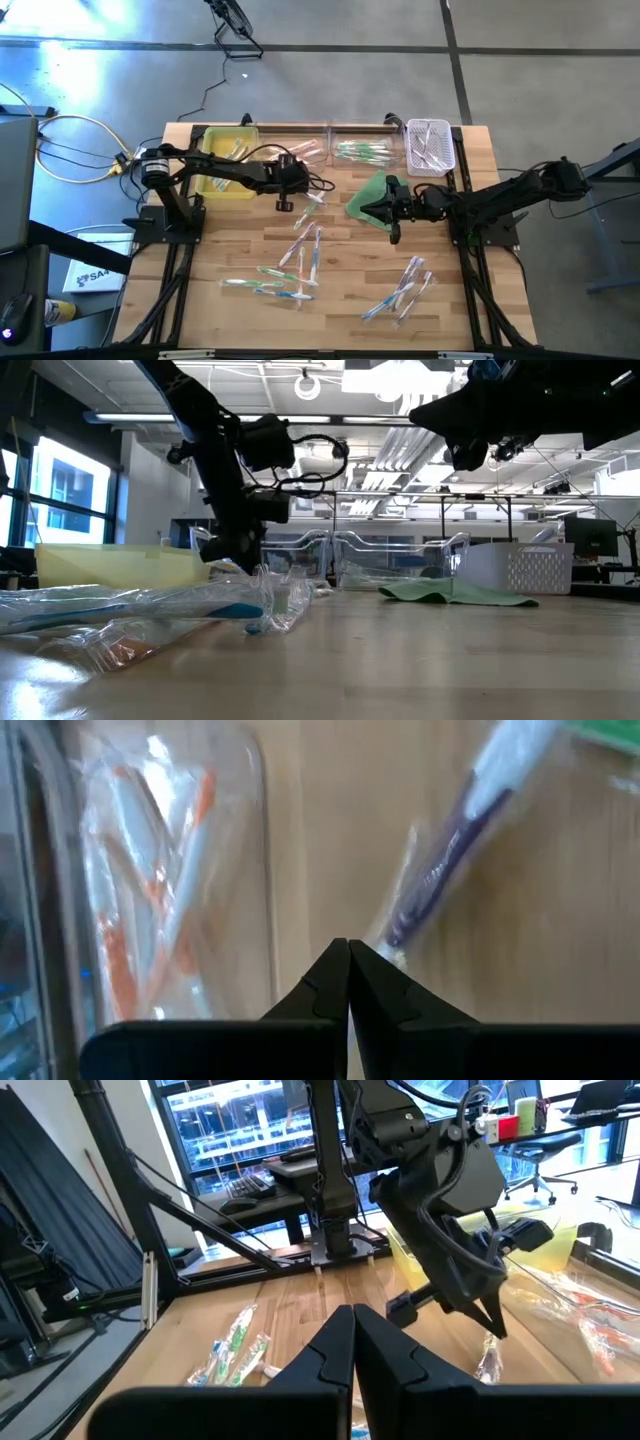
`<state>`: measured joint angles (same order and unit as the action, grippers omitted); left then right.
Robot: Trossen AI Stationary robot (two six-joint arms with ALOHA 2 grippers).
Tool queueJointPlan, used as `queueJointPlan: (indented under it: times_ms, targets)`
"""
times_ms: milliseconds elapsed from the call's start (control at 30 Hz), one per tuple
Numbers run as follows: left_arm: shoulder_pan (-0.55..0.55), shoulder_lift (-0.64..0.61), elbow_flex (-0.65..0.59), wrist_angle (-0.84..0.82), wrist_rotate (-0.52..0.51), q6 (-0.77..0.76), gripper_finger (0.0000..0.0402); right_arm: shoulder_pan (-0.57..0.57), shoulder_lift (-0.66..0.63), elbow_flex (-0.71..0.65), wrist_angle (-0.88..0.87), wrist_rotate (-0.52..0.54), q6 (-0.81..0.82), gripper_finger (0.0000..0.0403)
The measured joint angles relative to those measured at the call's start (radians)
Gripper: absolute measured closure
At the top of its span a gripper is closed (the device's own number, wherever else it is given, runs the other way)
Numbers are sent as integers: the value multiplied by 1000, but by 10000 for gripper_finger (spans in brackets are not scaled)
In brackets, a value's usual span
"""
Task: Pick & Place Toothbrushes
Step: Put the purple toothbrush into the white bin
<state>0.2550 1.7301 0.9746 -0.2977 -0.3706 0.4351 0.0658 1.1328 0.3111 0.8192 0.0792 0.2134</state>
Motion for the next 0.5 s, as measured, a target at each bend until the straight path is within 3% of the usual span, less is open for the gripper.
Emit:
queueJointPlan:
  times_ms: [233,500]
  targets:
    - [0,25,-1,-33,-3,-73,401,0,0,0,0,0,0,401]
    - [-47,24,0,-81,61,-156,401,0,0,0,0,0,0,401]
